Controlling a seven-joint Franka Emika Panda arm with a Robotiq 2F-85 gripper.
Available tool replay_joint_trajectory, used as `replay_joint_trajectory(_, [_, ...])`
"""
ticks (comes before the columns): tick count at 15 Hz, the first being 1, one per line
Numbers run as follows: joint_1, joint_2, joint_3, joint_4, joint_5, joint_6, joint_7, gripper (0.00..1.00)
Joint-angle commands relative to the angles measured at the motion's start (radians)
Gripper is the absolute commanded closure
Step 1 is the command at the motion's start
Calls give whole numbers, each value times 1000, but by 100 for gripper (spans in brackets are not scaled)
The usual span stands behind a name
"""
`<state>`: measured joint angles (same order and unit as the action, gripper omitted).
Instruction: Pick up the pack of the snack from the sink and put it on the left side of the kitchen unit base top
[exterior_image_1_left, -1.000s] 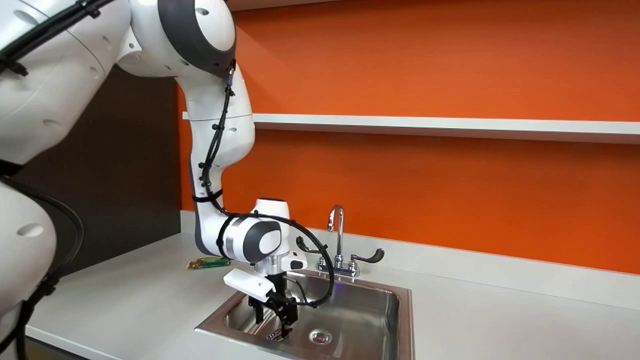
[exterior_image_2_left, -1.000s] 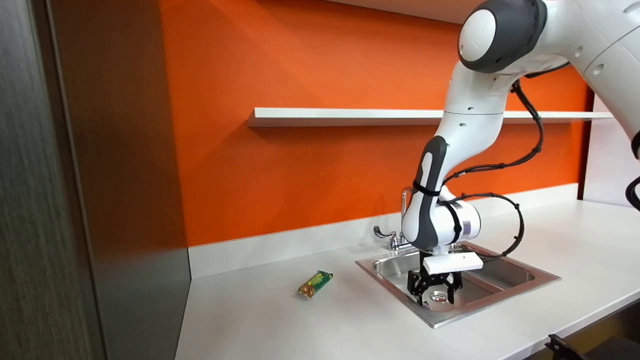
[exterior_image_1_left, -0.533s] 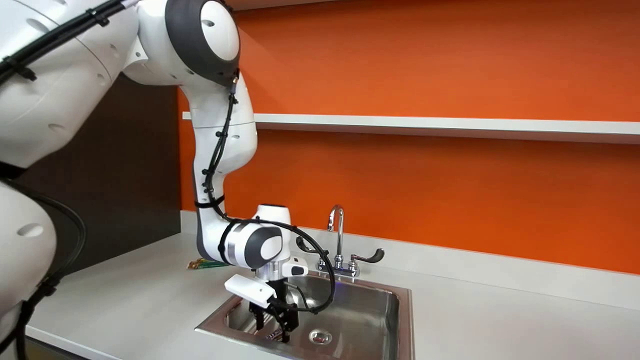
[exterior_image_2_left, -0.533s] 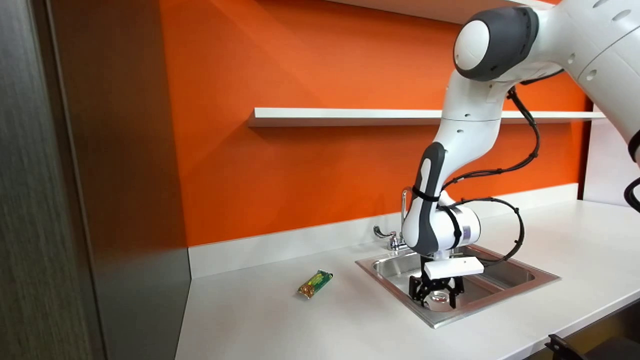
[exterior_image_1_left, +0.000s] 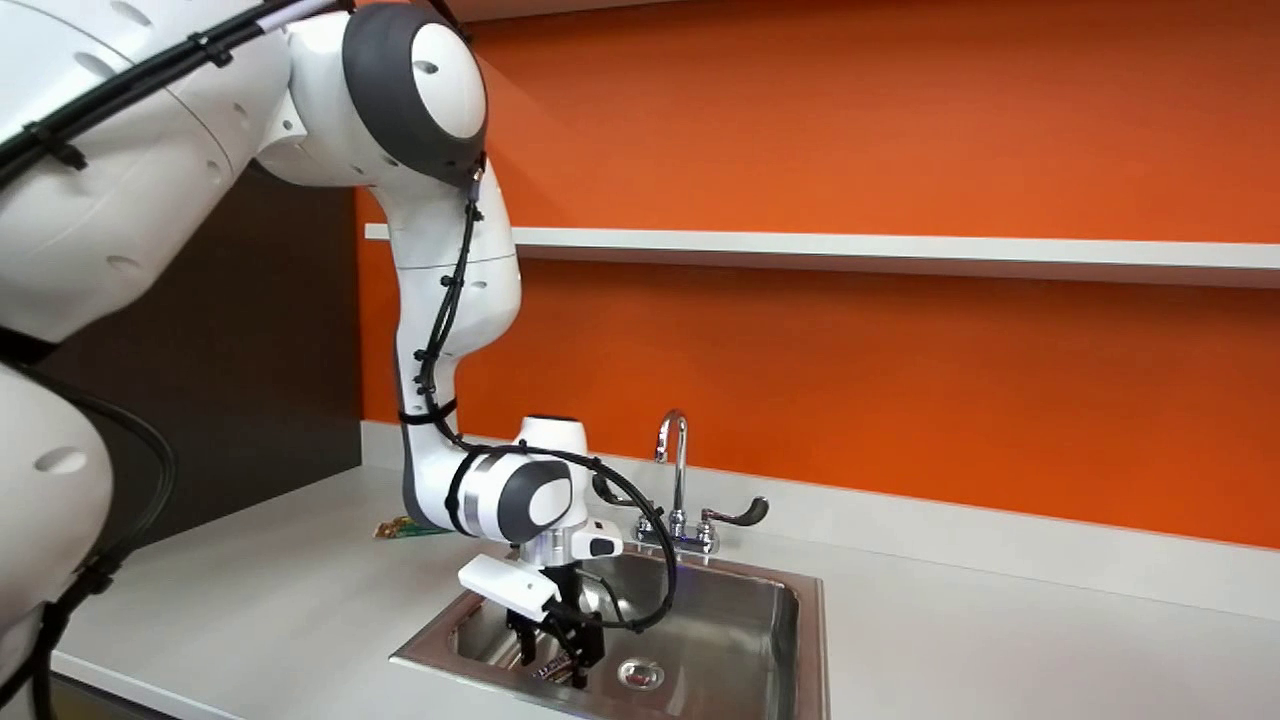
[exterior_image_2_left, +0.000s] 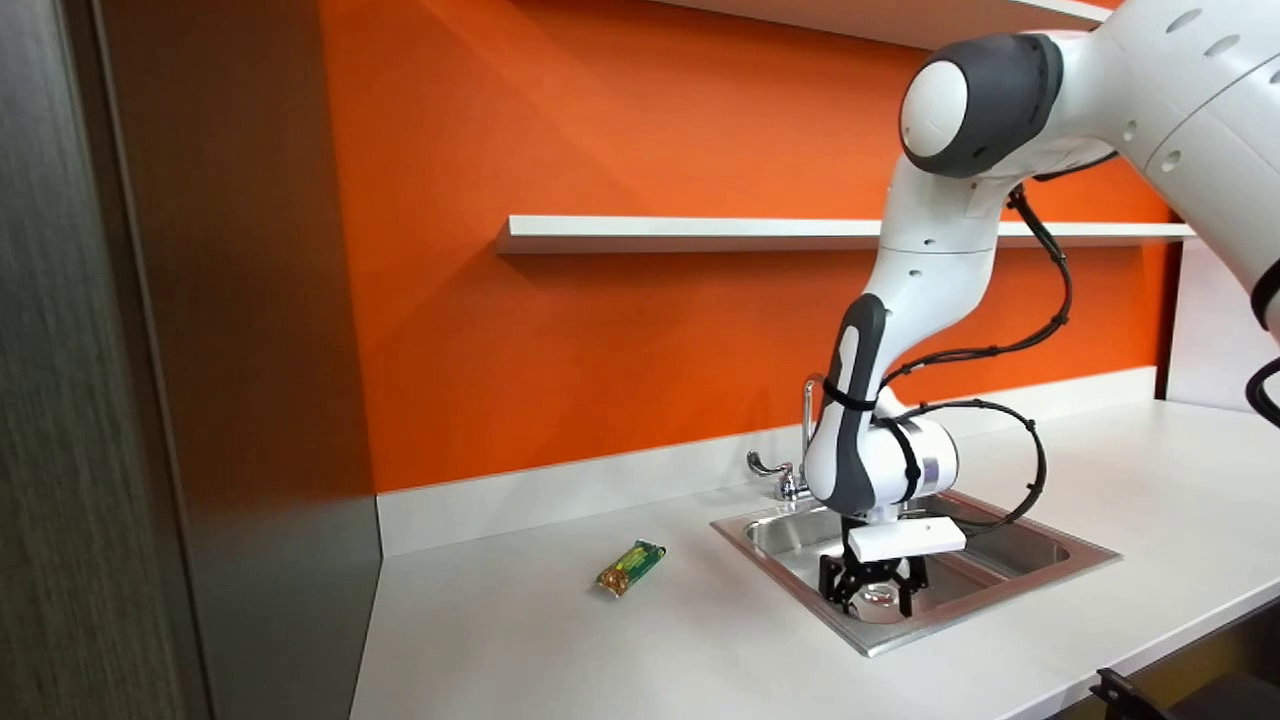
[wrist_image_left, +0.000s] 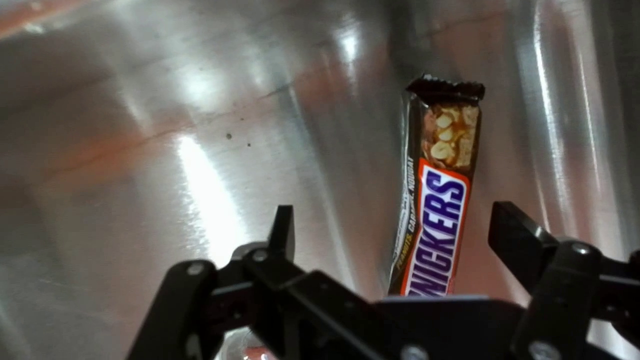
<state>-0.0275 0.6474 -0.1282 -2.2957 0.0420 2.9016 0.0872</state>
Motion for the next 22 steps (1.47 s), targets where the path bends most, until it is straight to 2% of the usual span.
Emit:
replay_joint_trajectory(1, [10,22,-6,28,1,-1,24,0])
replay_joint_trajectory(11, [9,50,-5,57,2,-7,23,0])
replay_joint_trajectory(12, [7,52,-3,60,1,-7,20,25])
replay_joint_trajectory(13, [8,53,-4,62,0,-7,20,28])
replay_joint_trajectory(14, [7,56,-2,64,1,-7,18,35])
replay_joint_trajectory(22, [0,93,5,103,2,-23,13,99])
